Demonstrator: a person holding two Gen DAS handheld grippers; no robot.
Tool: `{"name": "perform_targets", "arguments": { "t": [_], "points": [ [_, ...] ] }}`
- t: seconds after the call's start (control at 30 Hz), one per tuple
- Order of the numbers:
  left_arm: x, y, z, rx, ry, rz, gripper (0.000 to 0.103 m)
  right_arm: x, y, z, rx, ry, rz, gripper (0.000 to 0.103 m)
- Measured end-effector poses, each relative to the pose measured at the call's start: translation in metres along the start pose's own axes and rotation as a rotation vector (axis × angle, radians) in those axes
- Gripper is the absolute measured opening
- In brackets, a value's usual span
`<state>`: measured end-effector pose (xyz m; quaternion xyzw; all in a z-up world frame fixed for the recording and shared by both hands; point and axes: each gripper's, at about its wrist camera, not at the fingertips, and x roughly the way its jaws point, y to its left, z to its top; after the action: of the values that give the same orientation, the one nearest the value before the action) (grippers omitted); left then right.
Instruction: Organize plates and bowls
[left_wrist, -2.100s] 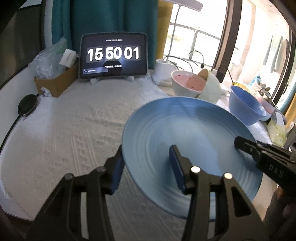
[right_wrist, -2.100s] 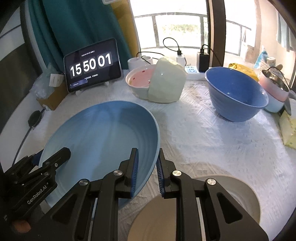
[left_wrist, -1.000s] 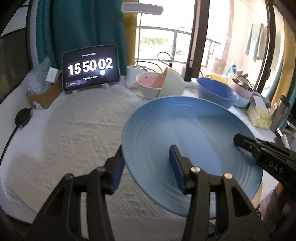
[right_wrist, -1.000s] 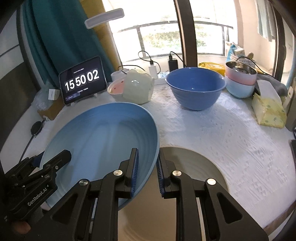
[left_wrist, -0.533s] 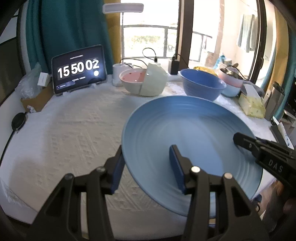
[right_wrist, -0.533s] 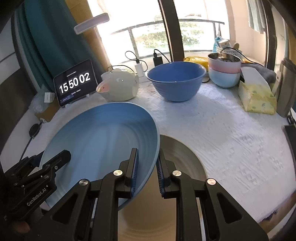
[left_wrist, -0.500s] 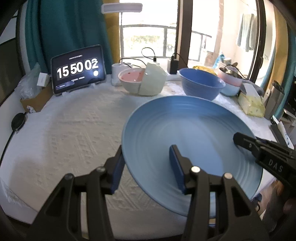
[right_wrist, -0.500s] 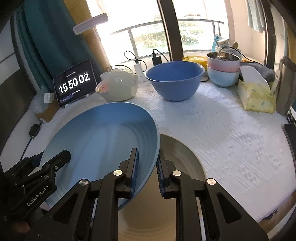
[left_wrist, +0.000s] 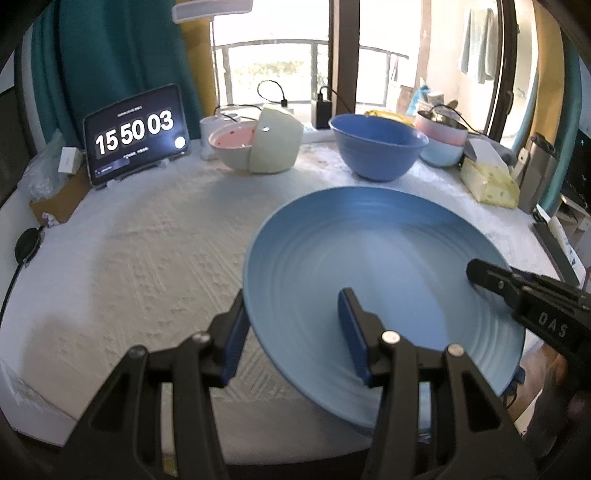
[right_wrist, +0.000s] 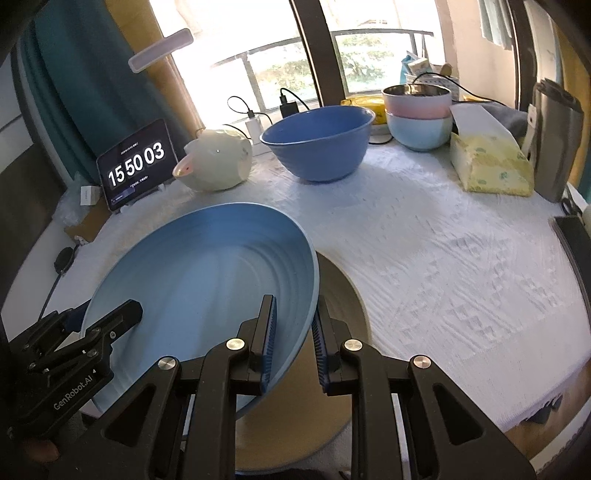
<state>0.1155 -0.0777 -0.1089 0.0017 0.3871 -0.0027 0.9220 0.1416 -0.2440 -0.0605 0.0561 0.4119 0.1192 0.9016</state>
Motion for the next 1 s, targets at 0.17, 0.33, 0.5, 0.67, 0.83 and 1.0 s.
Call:
{"name": "perform_targets", "arguments": {
  "t": [0.17, 0.33, 0.5, 0.67, 0.83, 1.0],
  "points": [
    [0.006, -0.009, -0.009, 0.03, 0.038, -0.007, 0.05, -0.002, -0.009, -0.008, 0.019, 0.008, -0.005, 0.021],
    [0.011, -0.018, -0.016, 0.06, 0.074, -0.021, 0.05, -0.002, -0.019, -0.014, 0.044, 0.023, -0.009, 0.021],
    [0.017, -0.022, -0.02, 0.076, 0.113, -0.023, 0.05, 0.0, -0.022, -0.016, 0.051, 0.032, -0.014, 0.021],
    [0.016, -0.022, -0.022, 0.1, 0.108, -0.017, 0.05, 0.001, -0.025, -0.016, 0.067, 0.036, -0.002, 0.021],
    [0.015, -0.021, -0.023, 0.109, 0.108, -0.028, 0.05, 0.001, -0.025, -0.015, 0.062, 0.04, -0.006, 0.021],
    [0.013, -0.017, -0.022, 0.1, 0.102, -0.024, 0.05, -0.002, -0.019, -0.015, 0.017, 0.046, -0.035, 0.021]
  ]
}}
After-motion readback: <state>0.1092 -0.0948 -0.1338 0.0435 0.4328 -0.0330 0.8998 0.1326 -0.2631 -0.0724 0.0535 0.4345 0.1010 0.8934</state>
